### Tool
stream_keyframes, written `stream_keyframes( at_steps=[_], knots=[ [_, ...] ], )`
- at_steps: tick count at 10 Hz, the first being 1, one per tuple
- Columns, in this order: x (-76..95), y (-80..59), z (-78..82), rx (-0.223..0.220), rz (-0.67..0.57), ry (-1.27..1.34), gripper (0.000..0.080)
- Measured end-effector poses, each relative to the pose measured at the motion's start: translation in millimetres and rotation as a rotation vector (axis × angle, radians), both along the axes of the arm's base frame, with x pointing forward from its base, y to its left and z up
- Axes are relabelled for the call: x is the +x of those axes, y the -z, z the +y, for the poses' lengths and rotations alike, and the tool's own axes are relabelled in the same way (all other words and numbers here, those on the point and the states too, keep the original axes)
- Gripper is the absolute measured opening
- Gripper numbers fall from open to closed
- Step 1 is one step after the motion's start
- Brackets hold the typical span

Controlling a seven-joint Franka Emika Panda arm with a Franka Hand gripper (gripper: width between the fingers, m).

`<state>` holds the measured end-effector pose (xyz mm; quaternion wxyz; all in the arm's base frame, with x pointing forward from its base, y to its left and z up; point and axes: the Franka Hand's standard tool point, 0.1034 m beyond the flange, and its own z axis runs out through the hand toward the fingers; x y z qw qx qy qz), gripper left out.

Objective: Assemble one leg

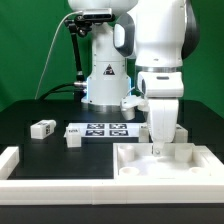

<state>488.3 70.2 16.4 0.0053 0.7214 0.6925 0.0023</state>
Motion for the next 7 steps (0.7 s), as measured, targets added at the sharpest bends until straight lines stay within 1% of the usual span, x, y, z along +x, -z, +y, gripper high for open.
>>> stream_keyframes(
  at_steps=[1, 4, 5, 7],
  knots=[
    [0.0, 0.0, -0.1, 0.000, 0.000, 0.000, 0.0632],
    [-0.2, -1.6, 0.0, 0.000, -0.002, 0.011, 0.0649],
    [-1.5, -10.5, 1.7, 0.000, -0.013, 0.038, 0.0649],
    [-9.1, -37.1, 11.2, 0.000, -0.044, 0.104, 0.0649]
  ],
)
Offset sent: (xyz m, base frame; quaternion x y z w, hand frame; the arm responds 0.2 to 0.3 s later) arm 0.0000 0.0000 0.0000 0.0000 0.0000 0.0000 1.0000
